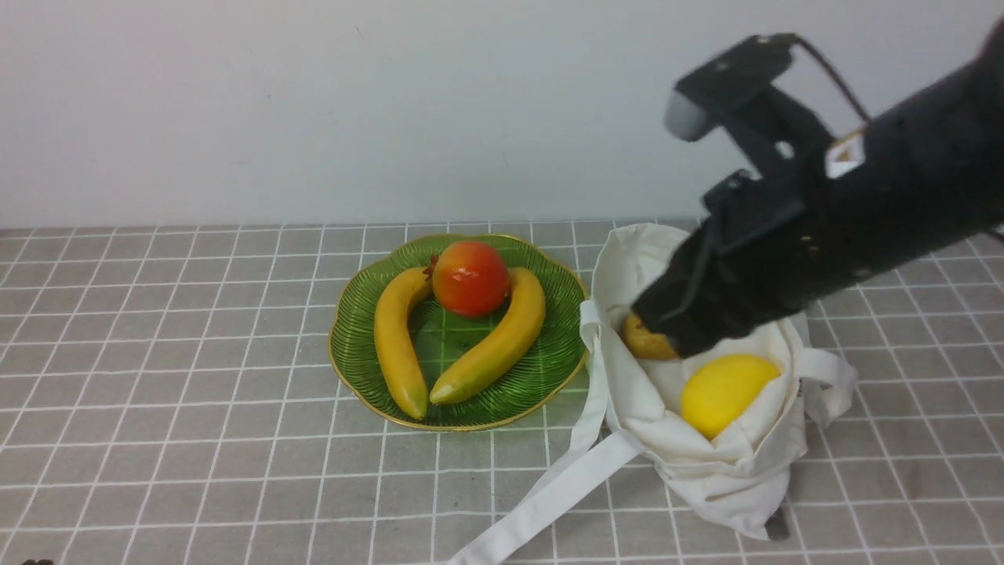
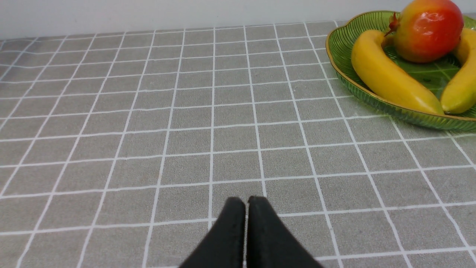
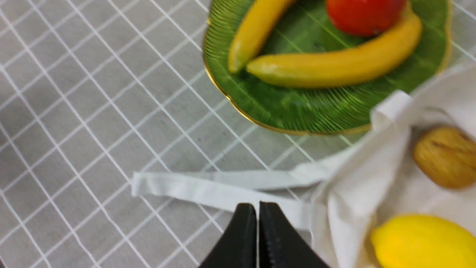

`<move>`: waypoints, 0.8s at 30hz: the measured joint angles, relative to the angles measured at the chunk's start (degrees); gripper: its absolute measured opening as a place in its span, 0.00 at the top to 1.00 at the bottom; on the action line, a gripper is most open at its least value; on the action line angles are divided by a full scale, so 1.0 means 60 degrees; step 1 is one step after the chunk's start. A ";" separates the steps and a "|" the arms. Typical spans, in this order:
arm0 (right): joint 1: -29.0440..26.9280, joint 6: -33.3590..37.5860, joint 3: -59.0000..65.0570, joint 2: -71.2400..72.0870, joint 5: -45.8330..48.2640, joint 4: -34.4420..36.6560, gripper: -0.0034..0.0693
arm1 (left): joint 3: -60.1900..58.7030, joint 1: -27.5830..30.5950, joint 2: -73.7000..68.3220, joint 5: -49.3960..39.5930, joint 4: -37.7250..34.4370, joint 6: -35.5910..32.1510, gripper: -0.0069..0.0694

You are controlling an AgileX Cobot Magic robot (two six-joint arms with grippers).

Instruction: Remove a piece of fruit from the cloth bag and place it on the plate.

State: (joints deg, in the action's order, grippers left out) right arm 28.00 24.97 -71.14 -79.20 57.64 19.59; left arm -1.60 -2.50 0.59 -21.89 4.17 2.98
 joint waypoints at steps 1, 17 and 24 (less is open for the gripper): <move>-0.0019 -0.0274 0.0269 0.0418 0.0046 -0.0317 0.97 | 0.0000 0.0000 0.0000 0.0000 0.0000 0.0000 0.92; -0.0027 -0.1353 0.8914 0.8657 -0.6786 -0.0591 0.97 | 0.0000 0.0000 0.0000 0.0000 0.0000 0.0000 0.92; -0.0027 -0.1353 1.0103 0.9840 -0.9951 -0.0463 0.97 | 0.0000 0.0000 0.0000 0.0000 0.0000 0.0000 0.92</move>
State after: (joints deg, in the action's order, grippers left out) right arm 27.83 16.85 -10.52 -20.15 -2.07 16.82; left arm -1.60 -2.50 0.59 -21.89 4.17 2.98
